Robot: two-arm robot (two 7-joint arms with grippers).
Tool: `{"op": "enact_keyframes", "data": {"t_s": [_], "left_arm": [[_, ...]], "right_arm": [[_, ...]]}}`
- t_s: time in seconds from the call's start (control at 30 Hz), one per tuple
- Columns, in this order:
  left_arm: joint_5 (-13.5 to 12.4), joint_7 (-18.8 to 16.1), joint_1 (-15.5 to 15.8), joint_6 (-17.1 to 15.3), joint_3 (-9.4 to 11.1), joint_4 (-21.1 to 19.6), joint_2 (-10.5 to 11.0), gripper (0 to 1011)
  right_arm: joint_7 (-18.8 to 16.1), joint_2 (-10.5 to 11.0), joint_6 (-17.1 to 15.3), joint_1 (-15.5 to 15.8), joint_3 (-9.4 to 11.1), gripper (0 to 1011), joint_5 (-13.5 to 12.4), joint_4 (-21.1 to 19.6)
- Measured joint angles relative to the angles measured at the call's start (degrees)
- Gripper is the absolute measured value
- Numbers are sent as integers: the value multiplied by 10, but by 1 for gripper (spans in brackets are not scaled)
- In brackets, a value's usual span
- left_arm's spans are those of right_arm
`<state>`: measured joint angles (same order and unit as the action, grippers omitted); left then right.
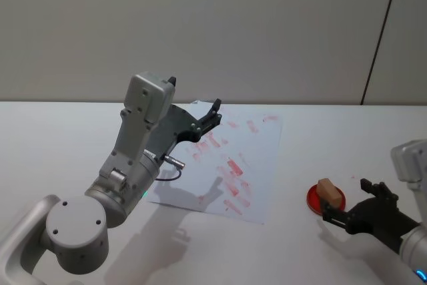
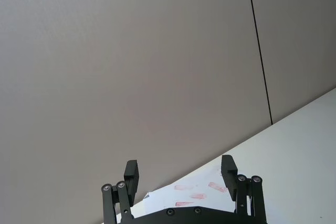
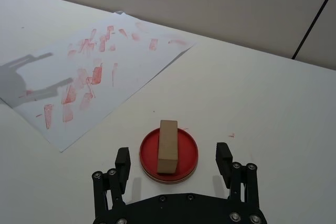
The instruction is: Use the one hand to pick up the stamp and affix it onto the A4 paper.
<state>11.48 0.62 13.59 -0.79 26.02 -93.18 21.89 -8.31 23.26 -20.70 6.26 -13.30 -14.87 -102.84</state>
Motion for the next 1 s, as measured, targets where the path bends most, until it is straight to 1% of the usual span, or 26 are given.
{"op": "enact_keyframes", "data": {"t_s": [0.43, 0.6, 0.83, 0.93, 0.97, 1.0], "left_arm": [[0, 0, 0, 0, 0, 0, 0, 1002], [0, 0, 0, 0, 0, 0, 0, 1002], [0, 0, 0, 0, 0, 0, 0, 1002], [0, 0, 0, 0, 0, 0, 0, 1002], [0, 0, 0, 0, 0, 0, 0, 1003], [0, 0, 0, 0, 0, 0, 0, 1002]], "right_arm": [[4, -35, -17, -32, -16, 1001, 34, 36], [6, -43, -22, -42, -19, 1001, 44, 48], [8, -49, -26, -49, -20, 1001, 51, 57], [8, -51, -28, -52, -21, 949, 54, 60], [9, -52, -29, -53, -21, 909, 55, 61], [9, -53, -29, -53, -21, 891, 55, 62]]}}
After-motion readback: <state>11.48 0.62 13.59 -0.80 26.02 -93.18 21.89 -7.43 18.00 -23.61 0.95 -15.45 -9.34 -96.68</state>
